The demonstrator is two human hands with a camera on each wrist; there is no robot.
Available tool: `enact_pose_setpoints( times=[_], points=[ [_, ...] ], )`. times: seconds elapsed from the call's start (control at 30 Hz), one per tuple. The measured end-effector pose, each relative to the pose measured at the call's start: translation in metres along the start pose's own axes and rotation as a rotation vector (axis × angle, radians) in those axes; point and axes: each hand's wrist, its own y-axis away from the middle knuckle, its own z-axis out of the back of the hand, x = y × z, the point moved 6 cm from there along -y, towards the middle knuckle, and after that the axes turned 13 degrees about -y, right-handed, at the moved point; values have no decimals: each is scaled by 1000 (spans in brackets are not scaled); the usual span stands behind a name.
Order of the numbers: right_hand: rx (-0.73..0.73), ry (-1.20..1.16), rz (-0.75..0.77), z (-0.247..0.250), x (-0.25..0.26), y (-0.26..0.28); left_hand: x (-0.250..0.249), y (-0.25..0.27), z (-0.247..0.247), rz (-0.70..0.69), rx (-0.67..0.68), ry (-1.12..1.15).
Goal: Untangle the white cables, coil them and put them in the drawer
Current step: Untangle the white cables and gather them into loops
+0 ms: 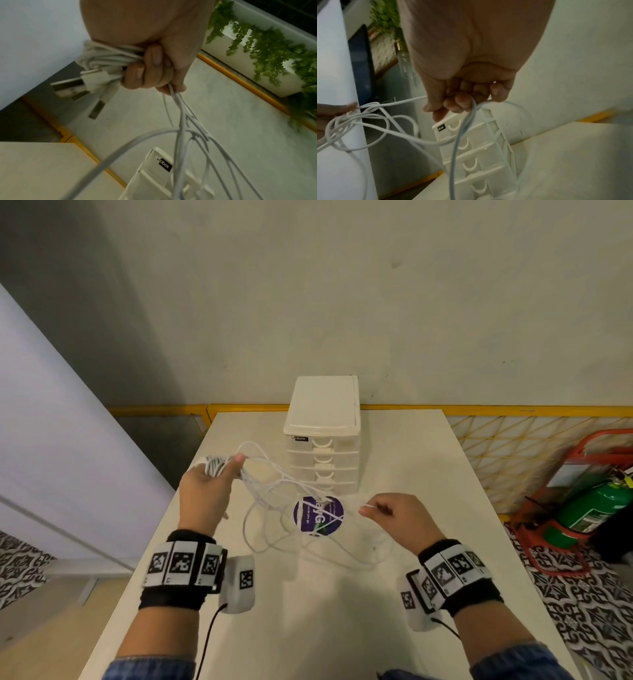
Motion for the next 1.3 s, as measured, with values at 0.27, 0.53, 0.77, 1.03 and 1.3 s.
enact_pose_setpoints(
  times=[0.27, 0.53, 0.77, 1.03, 1.3],
  points=[
    [7, 243, -138, -1, 1, 1, -3, 6, -9, 15, -32, 62],
    [-172, -360, -43, 10, 27, -1, 3, 14, -39, 42, 175, 63],
    [-260, -7, -119, 23, -7, -2, 7, 10, -34, 105, 176, 173],
    [-208, -55, 256, -27, 70, -6, -19, 34, -73, 50, 402, 324],
    [-130, -122, 373, -40, 79, -2, -27, 37, -73, 3, 459, 303]
  ],
)
